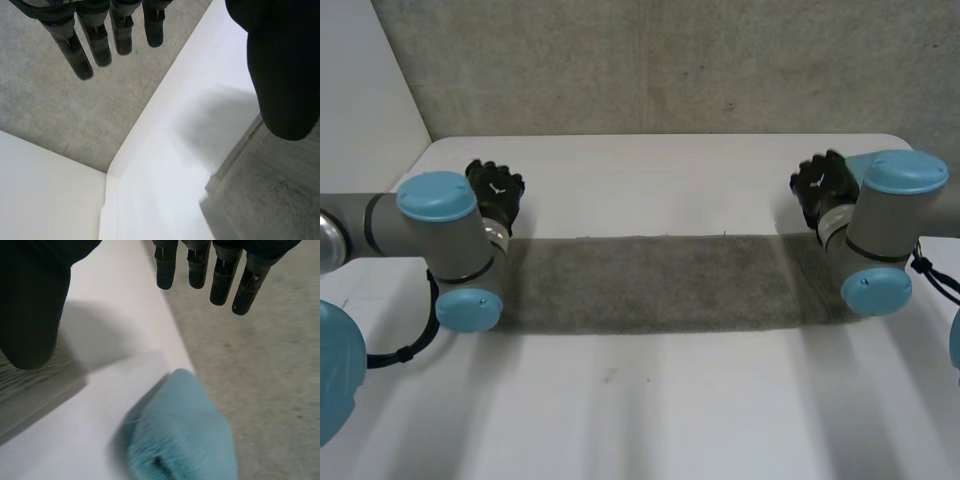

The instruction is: Fold the laundry.

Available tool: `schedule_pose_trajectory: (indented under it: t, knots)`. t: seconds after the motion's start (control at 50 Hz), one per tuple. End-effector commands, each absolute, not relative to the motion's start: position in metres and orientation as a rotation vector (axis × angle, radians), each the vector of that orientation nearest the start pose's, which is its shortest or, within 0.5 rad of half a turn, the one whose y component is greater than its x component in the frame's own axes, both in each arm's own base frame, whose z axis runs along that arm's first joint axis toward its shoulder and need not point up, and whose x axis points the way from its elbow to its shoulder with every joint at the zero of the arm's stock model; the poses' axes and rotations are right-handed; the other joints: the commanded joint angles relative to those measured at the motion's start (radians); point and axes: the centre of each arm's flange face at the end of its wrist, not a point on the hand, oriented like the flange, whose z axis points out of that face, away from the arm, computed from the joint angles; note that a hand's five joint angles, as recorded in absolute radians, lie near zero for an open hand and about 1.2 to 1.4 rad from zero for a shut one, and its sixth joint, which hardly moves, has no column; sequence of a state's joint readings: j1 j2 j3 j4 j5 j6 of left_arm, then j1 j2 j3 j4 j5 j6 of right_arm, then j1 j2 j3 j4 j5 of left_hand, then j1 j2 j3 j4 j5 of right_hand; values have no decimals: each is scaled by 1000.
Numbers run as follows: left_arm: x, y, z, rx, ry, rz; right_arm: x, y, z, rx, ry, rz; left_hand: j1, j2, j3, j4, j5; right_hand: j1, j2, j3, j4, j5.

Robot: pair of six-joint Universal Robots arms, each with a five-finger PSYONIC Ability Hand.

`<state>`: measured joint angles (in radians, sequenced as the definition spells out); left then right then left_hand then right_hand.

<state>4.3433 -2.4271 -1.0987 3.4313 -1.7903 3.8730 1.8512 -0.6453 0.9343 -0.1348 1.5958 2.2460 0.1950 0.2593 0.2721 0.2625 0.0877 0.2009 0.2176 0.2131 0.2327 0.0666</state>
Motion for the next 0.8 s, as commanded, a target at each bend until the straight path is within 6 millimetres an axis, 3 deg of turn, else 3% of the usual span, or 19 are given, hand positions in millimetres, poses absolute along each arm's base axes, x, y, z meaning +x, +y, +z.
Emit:
schedule_pose_trajectory:
  t: [0.02,0.1,0.18,0.28,0.36,0.38,0.5,0.6,0.8]
  knots:
    - [-276,-378,165,875,1844,-1852,246,-419,214,-1095,2219,-2448,-20,-85,-98,-88,-88,-26,-43,-39,-58,-67]
    - [-269,-360,182,839,1887,-1891,239,-398,251,-948,2162,-2457,-20,-85,-98,-88,-88,-26,-43,-39,-58,-67]
    - [-261,-337,197,784,1953,-1938,221,-379,260,-965,2205,-2352,-20,-85,-98,-88,-88,-26,-43,-39,-58,-67]
    - [-254,-308,203,773,2053,-1989,203,-351,241,-1043,2320,-2054,-20,-85,-98,-88,-88,-26,-43,-39,-58,-67]
    - [-250,-284,198,822,2138,-2009,190,-328,216,-1067,2390,-1819,-20,-84,-97,-87,-87,28,11,15,-4,-13]
    - [-250,-281,197,829,2148,-2008,183,-320,200,-1065,2413,-1739,-20,-84,-97,-87,-87,118,101,106,86,78]
    - [-245,-266,182,869,2198,-1969,173,-312,172,-1065,2407,-1694,-20,-84,-97,-87,-87,260,243,247,228,219]
    - [-242,-267,177,858,2190,-1974,165,-323,147,-1048,2398,-1749,-17,-81,-94,-84,-84,362,346,350,330,322]
    - [-242,-267,174,856,2196,-1968,164,-332,123,-1078,2414,-1721,-14,-78,-91,-81,-81,454,437,441,422,413]
